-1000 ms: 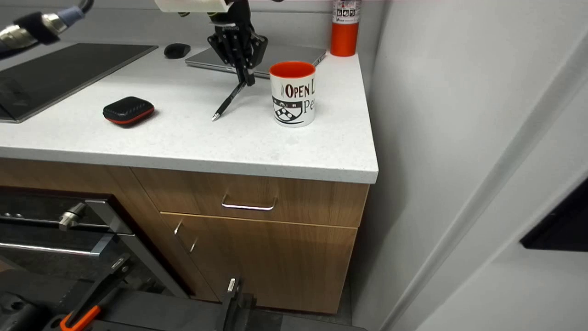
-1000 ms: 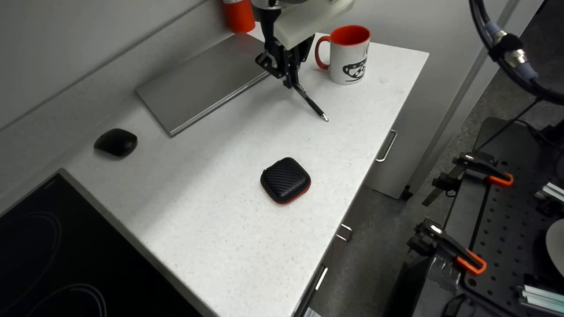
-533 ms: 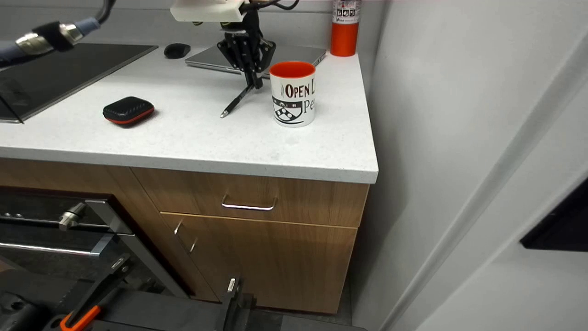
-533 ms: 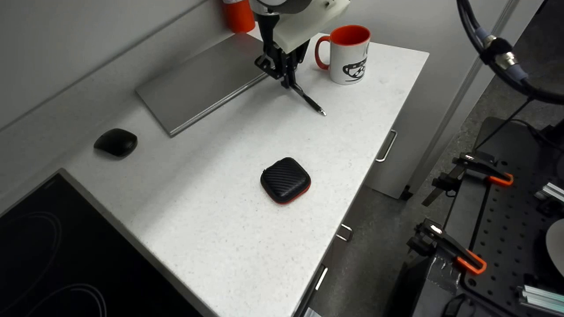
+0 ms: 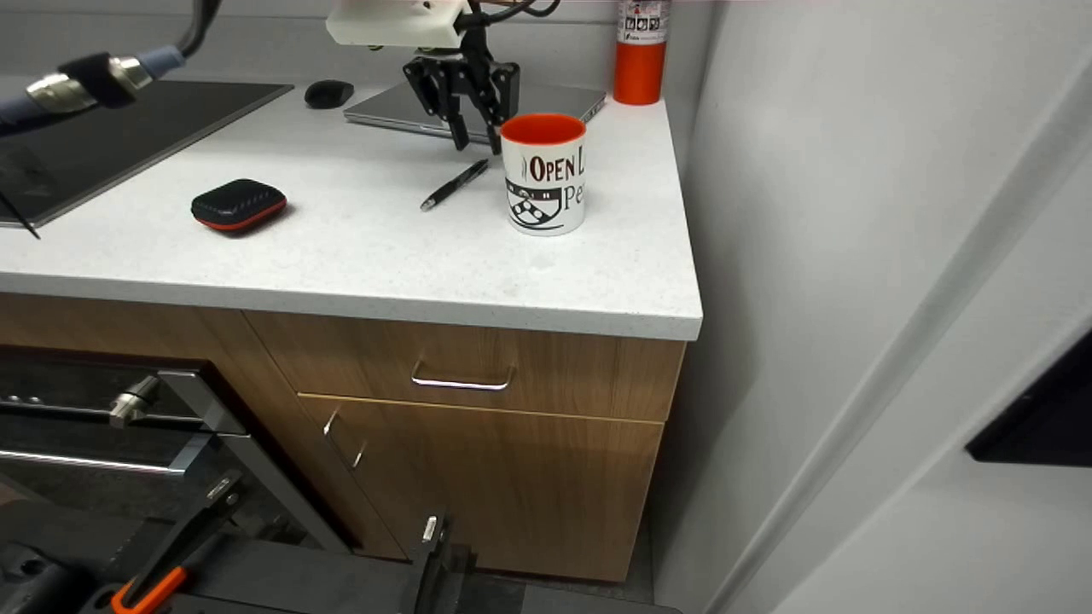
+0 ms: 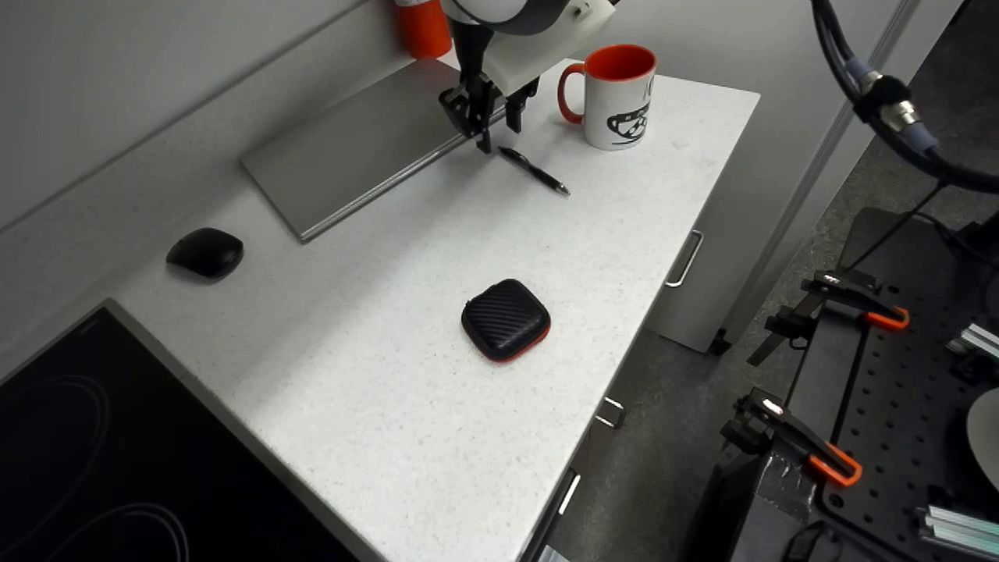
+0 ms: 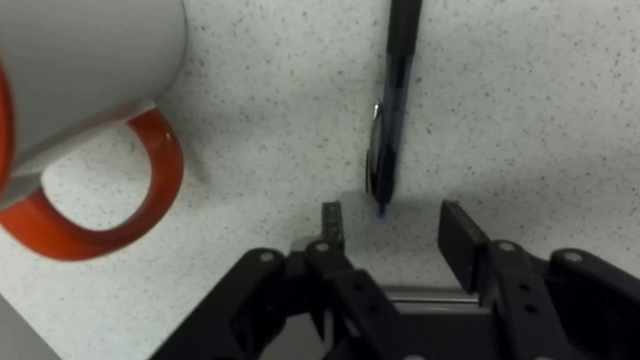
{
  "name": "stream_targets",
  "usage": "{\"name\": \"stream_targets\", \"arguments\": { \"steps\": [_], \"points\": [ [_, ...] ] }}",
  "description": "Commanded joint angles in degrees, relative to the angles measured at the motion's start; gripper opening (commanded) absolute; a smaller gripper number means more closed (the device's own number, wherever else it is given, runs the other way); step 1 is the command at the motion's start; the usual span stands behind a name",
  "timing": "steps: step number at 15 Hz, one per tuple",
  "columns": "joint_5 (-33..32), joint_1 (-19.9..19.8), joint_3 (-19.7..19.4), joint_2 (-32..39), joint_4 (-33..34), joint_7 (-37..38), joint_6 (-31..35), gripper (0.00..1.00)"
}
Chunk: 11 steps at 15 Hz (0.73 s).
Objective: Take the pen out of the mug and put it on the counter
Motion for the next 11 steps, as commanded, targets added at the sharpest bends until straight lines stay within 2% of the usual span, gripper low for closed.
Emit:
{"name": "stream_targets", "arguments": {
  "steps": [1, 3, 11],
  "points": [
    [-0.3, 1.2, -1.4, -0.3, -0.5, -0.8, 1.4, 0.88],
    [0.3, 1.0, -1.2, -0.3, -0.3, -1.3, 0.6, 0.99],
    [0.7, 1.0, -1.1, 0.0, 0.1, -1.5, 0.0, 1.0]
  ]
}}
